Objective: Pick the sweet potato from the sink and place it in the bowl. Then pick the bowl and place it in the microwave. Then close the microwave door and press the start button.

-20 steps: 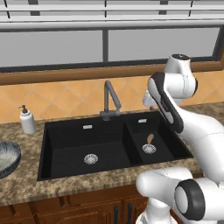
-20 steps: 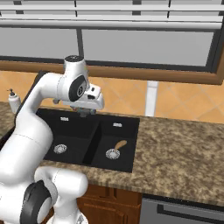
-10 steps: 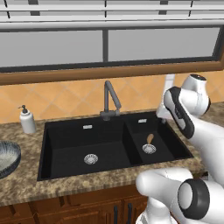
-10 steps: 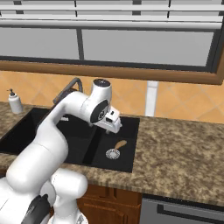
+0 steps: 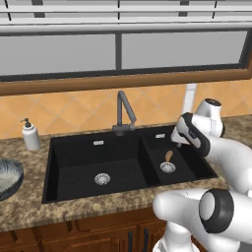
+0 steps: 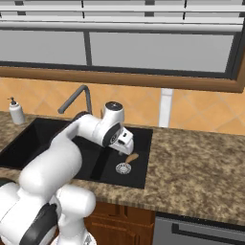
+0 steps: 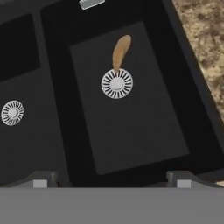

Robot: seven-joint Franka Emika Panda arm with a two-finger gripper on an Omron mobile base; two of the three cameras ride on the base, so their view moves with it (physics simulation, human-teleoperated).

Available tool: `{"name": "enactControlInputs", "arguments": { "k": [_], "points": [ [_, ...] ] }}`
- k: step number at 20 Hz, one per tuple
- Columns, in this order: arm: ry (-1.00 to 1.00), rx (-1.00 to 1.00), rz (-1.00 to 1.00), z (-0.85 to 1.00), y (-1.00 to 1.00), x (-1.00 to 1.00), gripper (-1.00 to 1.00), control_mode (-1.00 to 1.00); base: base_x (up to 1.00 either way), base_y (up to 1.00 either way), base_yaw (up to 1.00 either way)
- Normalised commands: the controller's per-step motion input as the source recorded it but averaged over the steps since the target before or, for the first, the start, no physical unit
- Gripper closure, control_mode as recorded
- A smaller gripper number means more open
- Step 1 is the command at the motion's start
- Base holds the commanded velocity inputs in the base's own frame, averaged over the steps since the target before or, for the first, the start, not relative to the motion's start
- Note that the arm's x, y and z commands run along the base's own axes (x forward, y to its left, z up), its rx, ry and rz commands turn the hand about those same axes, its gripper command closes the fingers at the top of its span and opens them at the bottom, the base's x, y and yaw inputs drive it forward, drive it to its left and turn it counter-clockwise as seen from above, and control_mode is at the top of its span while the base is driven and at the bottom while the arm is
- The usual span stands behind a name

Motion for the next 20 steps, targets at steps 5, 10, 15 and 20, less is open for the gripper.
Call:
{"name": "enactControlInputs", "arguments": {
  "k": [5,10,15,20],
  "points": [
    [0.00,0.00,0.00,-0.46,-0.11,0.32,-1.00,-1.00,0.00,0.00,0.00],
    [0.00,0.00,0.00,-0.46,-0.12,0.33,-1.00,-1.00,0.00,0.00,0.00],
    [0.01,0.00,0.00,-0.34,-0.09,0.44,-1.00,-1.00,0.00,0.00,0.00],
    [0.02,0.01,0.00,-0.09,-0.02,0.44,-1.00,-1.00,0.00,0.00,0.00]
  ]
}}
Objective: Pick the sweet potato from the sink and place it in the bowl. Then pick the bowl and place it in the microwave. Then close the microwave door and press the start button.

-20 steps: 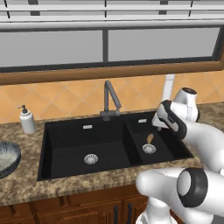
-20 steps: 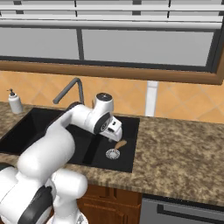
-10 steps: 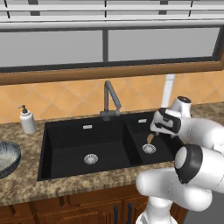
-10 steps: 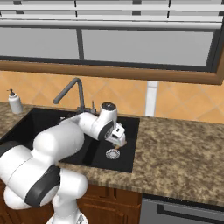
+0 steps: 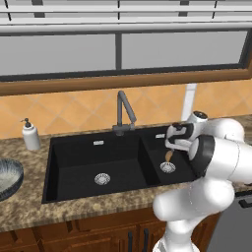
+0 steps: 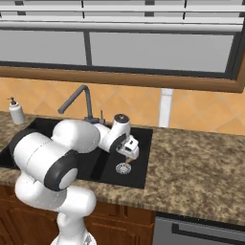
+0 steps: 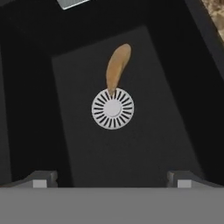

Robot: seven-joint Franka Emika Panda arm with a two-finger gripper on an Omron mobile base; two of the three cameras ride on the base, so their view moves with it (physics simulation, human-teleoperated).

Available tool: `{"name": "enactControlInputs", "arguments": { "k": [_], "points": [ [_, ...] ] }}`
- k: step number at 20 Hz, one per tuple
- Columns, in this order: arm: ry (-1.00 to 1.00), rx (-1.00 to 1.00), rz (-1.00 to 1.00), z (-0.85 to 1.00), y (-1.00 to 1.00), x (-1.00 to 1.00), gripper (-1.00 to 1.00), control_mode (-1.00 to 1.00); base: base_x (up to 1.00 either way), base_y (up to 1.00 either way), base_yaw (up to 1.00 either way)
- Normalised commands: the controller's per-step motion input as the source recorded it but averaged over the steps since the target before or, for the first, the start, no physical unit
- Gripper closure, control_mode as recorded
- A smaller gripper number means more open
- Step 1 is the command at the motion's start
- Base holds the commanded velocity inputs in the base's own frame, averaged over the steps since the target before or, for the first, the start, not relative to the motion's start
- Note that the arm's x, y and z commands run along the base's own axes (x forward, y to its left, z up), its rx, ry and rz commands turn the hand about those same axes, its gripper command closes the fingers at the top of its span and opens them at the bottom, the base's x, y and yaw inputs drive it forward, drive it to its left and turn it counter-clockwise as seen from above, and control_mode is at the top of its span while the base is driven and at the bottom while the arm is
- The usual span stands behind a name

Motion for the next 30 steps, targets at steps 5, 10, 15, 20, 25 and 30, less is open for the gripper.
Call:
{"name": "enactControlInputs", "arguments": {
  "k": [5,10,15,20,25,30],
  "points": [
    [0.05,0.01,0.00,-0.11,0.00,0.44,-1.00,-1.00,0.00,0.00,0.00],
    [0.00,0.00,0.00,-0.45,0.00,0.33,-1.00,-1.00,0.00,0.00,0.00],
    [0.00,0.00,0.00,-0.47,0.00,0.19,-1.00,-1.00,0.00,0.00,0.00],
    [0.00,0.02,0.00,-0.41,0.00,0.27,-1.00,-1.00,0.00,0.00,0.00],
    [0.00,0.01,0.00,-0.16,-0.01,0.43,-1.00,-1.00,0.00,0.00,0.00],
    [0.00,0.02,0.00,-0.27,-0.05,0.37,-1.00,-1.00,0.00,0.00,0.00]
  ]
}}
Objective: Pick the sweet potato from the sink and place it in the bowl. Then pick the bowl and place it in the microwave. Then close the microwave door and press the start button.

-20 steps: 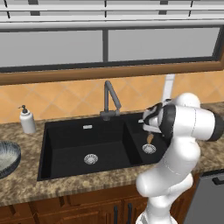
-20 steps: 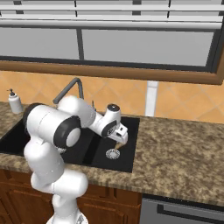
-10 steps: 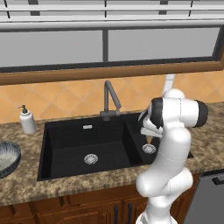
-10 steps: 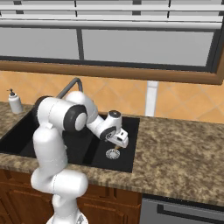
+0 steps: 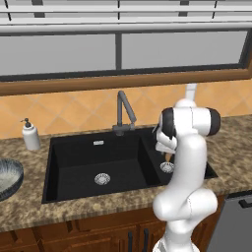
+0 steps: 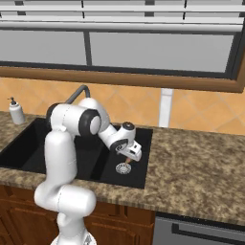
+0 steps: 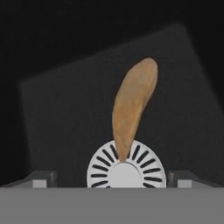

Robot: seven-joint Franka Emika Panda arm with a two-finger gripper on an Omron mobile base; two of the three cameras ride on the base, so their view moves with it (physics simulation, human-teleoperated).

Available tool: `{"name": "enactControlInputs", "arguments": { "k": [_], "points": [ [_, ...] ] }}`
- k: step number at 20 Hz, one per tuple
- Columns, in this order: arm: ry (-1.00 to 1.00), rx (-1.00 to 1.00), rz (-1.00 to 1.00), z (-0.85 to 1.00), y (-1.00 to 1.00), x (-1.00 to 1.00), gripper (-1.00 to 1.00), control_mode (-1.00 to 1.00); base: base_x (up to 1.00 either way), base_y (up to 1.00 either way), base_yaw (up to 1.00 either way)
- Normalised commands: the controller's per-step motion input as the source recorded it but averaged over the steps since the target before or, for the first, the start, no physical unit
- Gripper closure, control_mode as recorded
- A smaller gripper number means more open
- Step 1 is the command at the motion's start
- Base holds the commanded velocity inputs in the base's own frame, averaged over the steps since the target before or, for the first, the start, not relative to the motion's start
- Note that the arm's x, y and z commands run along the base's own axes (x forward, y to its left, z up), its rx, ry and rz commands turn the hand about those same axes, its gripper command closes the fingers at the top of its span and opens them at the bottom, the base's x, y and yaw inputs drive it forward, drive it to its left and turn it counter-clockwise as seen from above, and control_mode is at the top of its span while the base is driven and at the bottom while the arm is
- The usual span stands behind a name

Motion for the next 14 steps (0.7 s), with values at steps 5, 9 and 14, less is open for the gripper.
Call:
{"name": "enactControlInputs", "arguments": {
  "k": [5,9,14],
  "points": [
    [0.00,0.00,0.00,-0.38,-0.03,0.31,-1.00,-1.00,0.00,0.00,0.00],
    [0.00,0.00,0.00,-0.27,-0.02,0.21,-1.00,-1.00,0.00,0.00,0.00],
    [0.04,0.01,0.00,-0.09,-0.09,0.20,-1.00,-1.00,0.00,0.00,0.00]
  ]
}}
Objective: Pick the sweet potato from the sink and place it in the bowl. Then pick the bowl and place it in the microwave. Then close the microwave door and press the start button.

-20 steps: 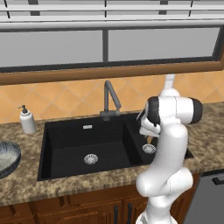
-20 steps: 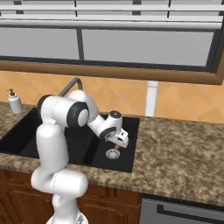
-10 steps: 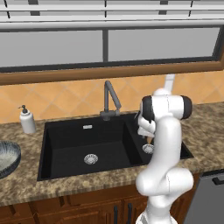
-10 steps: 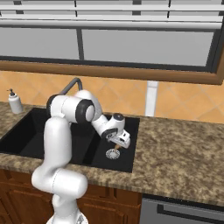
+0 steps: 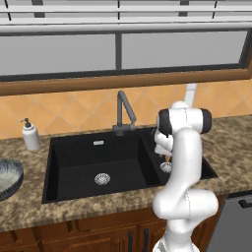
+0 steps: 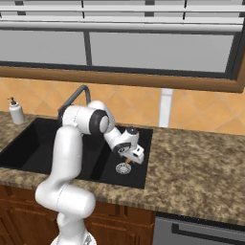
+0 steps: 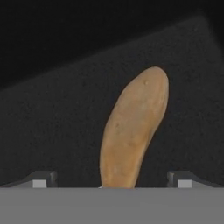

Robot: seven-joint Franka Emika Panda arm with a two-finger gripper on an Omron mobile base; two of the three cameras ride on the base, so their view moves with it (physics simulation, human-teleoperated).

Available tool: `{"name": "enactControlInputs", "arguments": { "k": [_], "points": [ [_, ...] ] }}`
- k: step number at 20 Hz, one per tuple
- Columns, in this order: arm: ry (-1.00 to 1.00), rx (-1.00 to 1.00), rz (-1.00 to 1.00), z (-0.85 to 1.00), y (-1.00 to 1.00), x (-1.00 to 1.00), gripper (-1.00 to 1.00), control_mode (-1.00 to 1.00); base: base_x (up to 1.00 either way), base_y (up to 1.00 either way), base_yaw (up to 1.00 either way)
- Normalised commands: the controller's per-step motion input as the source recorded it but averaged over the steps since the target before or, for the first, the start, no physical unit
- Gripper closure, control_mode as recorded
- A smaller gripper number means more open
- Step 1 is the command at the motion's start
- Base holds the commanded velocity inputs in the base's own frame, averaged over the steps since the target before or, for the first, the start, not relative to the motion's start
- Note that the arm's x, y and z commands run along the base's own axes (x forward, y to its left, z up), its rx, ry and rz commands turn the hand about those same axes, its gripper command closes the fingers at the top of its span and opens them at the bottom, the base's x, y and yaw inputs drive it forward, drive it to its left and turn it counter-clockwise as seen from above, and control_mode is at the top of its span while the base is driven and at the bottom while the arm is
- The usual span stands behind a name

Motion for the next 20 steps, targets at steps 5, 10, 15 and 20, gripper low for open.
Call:
{"name": "enactControlInputs", "arguments": {
  "k": [5,10,15,20],
  "points": [
    [0.13,0.00,0.00,-0.13,0.00,0.37,-1.00,-1.00,0.00,0.00,0.00],
    [0.14,0.00,0.00,0.00,-0.03,0.43,-1.00,-1.00,0.00,0.00,0.00],
    [0.02,0.00,0.00,-0.15,-0.01,-0.02,1.00,-1.00,0.00,0.00,0.00],
    [0.00,0.00,0.00,-0.07,0.22,-0.04,1.00,-1.00,0.00,0.00,0.00]
  ]
}}
